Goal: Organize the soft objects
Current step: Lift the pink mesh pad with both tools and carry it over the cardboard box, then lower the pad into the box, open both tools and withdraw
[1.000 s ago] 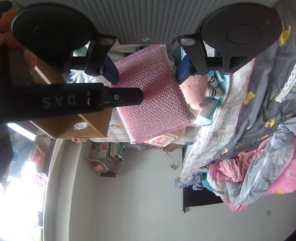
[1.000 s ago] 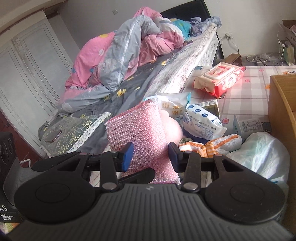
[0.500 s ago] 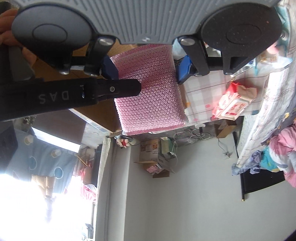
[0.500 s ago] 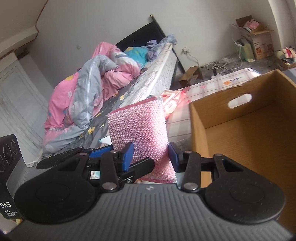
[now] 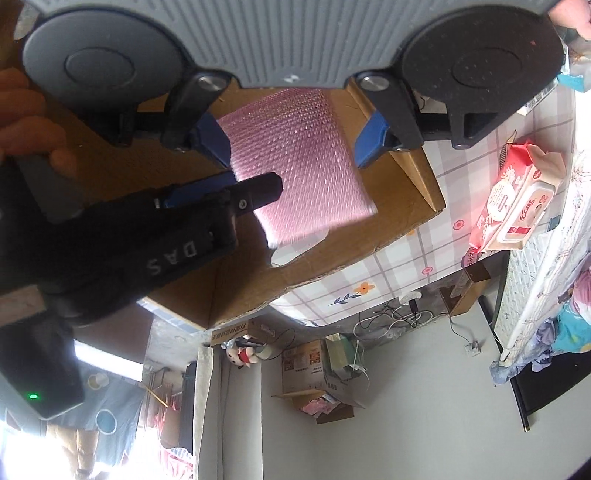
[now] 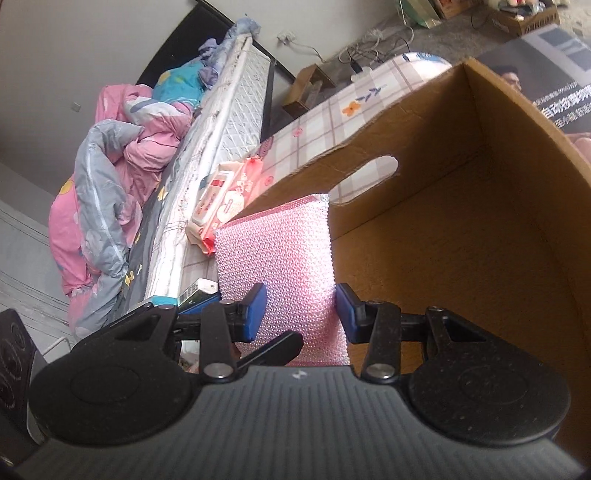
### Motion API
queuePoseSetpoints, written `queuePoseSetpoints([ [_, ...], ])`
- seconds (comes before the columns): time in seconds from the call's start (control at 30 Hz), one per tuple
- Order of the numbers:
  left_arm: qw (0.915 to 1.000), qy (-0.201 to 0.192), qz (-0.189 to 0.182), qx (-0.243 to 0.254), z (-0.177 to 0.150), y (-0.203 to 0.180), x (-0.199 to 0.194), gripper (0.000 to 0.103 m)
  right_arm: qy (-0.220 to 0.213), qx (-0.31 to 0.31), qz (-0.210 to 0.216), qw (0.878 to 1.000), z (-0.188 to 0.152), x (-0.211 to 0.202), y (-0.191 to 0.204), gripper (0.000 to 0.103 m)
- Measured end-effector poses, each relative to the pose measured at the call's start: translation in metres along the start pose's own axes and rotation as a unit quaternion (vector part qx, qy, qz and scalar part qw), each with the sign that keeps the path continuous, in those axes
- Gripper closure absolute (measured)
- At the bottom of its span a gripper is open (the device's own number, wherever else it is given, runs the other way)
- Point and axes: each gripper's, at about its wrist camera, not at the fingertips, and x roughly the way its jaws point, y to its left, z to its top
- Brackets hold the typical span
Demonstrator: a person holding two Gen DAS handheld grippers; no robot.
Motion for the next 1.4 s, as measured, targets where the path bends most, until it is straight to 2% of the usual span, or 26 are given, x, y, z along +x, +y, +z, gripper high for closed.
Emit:
queuePoseSetpoints([
  [0.1, 1.0, 0.001, 0.0, -0.003, -0.004, 0.006, 0.0, 0.028, 0.04, 0.036, -0.029, 0.998, 0.01, 0.047, -0.023, 0.063],
  [0.2, 0.9999, -0.008, -0.007, -0.01, -0.008, 0.016, -0.011, 0.028, 0.064, 0.048, -0.048, 0.996, 0.004, 0.072, -0.038, 0.063],
  [0.43, 0.9988, -0.031, -0.017, -0.033, -0.014, 0.033, -0.037, 0.028, 0.078, 0.031, -0.055, 0.995, 0.0, 0.098, -0.023, 0.064],
  [0.5, 0.9986, -0.033, -0.016, -0.037, -0.017, 0.037, -0.04, 0.028, 0.077, 0.009, -0.064, 0.995, 0.002, 0.104, -0.013, 0.064],
  [0.6, 0.9982, -0.029, -0.021, -0.047, -0.023, 0.042, -0.046, 0.028, 0.076, -0.068, -0.088, 0.991, 0.001, 0.111, 0.006, 0.064],
  [0.73, 0.9977, -0.029, -0.029, -0.053, -0.03, 0.045, -0.052, 0.028, 0.085, -0.202, -0.109, 0.969, -0.009, 0.115, 0.037, 0.066],
  [0.83, 0.998, -0.029, -0.025, -0.05, -0.036, 0.044, -0.053, 0.028, 0.097, -0.237, -0.104, 0.961, -0.01, 0.118, 0.046, 0.068],
  [0.97, 0.998, -0.024, -0.022, -0.055, -0.041, 0.047, -0.053, 0.028, 0.101, -0.241, -0.077, 0.962, -0.003, 0.129, 0.051, 0.068],
  [1.1, 0.998, -0.024, -0.012, -0.058, -0.045, 0.05, -0.058, 0.026, 0.093, -0.223, -0.076, 0.967, 0.0, 0.125, 0.045, 0.066],
  [1.27, 0.9974, -0.038, -0.002, -0.061, -0.051, 0.053, -0.077, 0.023, 0.056, -0.178, -0.096, 0.978, -0.004, 0.094, 0.024, 0.06],
  [1.4, 0.9965, -0.051, 0.014, -0.065, -0.061, 0.055, -0.103, 0.021, 0.012, -0.145, -0.075, 0.986, -0.013, 0.05, 0.03, 0.058],
])
